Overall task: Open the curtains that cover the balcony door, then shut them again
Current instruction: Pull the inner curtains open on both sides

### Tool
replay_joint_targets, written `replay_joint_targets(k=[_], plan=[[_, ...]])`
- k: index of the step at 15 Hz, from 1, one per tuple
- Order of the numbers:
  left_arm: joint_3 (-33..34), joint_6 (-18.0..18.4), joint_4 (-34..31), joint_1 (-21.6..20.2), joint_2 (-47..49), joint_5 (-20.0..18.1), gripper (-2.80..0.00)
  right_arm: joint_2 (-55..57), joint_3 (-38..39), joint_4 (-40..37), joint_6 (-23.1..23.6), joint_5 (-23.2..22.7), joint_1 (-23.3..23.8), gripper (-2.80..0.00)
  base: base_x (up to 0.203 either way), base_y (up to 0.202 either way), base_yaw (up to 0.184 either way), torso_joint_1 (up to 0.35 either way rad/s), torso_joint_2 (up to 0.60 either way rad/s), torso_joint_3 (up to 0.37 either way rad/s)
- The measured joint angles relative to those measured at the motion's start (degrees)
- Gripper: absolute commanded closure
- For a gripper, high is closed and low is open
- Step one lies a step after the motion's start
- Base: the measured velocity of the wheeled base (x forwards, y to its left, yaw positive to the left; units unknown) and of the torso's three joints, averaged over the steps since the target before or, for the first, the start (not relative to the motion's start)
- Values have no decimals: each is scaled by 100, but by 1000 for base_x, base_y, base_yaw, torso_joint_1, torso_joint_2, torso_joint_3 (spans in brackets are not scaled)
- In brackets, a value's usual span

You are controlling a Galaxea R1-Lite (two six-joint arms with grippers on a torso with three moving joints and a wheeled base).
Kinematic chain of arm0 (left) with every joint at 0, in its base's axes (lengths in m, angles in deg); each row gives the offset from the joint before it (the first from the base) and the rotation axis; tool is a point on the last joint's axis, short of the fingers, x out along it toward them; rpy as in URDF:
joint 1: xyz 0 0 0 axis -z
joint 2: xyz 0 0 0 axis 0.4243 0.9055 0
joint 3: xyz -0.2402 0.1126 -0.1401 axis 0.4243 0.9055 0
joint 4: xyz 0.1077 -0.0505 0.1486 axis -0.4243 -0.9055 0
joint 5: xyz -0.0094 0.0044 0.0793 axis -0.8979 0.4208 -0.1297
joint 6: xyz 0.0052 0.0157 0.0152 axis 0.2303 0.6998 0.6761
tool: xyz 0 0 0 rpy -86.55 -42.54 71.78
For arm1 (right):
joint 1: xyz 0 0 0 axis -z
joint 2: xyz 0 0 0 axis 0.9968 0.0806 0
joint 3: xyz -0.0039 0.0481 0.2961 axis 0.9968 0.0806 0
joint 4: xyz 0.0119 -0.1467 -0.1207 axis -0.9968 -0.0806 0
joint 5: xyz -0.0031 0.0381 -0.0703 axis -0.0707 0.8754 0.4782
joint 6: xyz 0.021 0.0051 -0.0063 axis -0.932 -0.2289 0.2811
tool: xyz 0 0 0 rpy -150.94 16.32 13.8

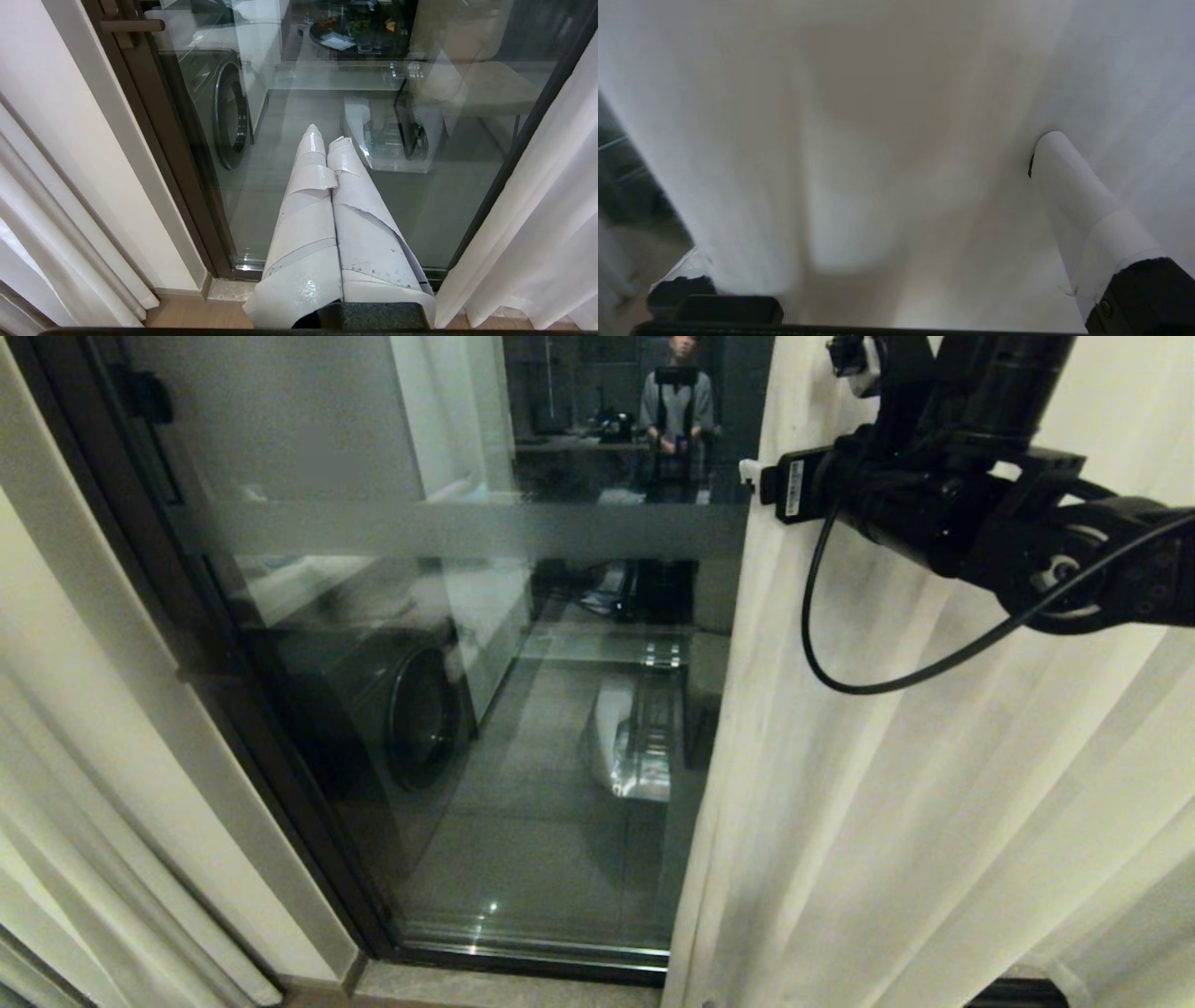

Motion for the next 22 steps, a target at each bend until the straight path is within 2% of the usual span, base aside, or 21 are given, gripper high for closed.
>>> replay_joint_targets(k=[5,6,17,22], plan=[[0,-5,-1,0,-1,1,0,-11,2,13,-6,2,224,-280,0,0,0,0,0,0],[0,-5,0,0,-1,1,0,2,-13,68,-9,2,243,0,0,0,0,0,0,0],[0,-2,-1,0,-1,2,0,-116,90,280,-8,2,394,0,0,0,0,0,0,0],[0,-5,-1,0,-1,2,0,-522,680,291,-9,-1,659,0,0,0,0,0,0,0]])
